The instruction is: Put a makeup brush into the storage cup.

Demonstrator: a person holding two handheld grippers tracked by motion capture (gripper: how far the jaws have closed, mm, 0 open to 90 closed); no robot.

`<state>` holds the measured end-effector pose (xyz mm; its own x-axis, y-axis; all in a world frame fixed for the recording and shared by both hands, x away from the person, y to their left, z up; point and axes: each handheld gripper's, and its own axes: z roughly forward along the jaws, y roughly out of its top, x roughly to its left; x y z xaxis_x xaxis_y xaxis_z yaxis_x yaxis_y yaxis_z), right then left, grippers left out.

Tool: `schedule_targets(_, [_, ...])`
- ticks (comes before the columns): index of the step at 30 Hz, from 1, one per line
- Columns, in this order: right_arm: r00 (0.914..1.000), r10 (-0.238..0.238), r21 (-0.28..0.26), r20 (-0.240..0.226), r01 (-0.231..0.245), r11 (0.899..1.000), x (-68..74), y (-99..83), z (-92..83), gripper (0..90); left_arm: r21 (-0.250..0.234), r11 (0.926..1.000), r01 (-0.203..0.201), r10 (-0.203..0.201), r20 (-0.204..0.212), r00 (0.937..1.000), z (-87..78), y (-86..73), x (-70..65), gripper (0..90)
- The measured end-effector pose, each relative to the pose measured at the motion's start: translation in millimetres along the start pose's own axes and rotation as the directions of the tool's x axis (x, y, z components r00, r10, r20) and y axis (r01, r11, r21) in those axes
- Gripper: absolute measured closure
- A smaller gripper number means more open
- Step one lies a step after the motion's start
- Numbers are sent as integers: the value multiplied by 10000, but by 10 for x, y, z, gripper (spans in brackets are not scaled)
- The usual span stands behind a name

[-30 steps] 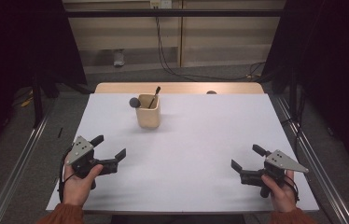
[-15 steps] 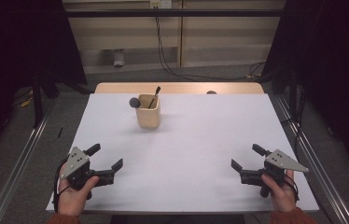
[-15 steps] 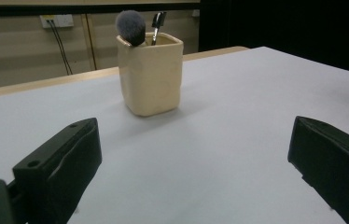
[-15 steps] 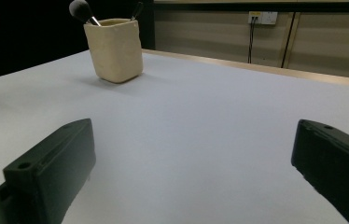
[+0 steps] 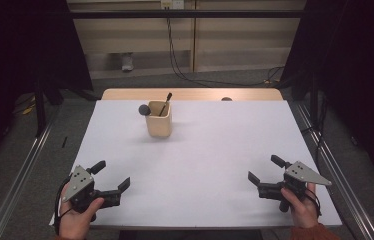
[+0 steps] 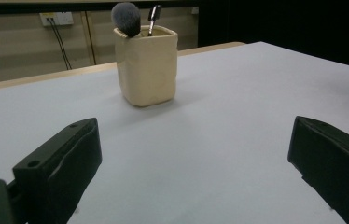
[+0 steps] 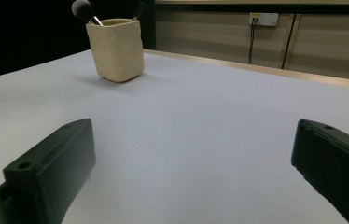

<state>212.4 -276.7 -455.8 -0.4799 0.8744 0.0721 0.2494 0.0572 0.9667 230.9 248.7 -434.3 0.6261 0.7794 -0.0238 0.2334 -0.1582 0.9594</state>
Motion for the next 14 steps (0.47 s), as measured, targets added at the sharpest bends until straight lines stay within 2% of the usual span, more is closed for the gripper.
schedule_targets(5, [9999, -123, 53, -103, 123, 9999, 2, -7, 2, 0, -32, 9998, 208, -208, -122, 9997, -3, -8, 40, 27])
schedule_targets(14, [9998, -128, 67, -142, 129, 9999, 7, -1, 21, 0, -4, 9996, 288, -288, -161, 9995, -25, -11, 48, 27])
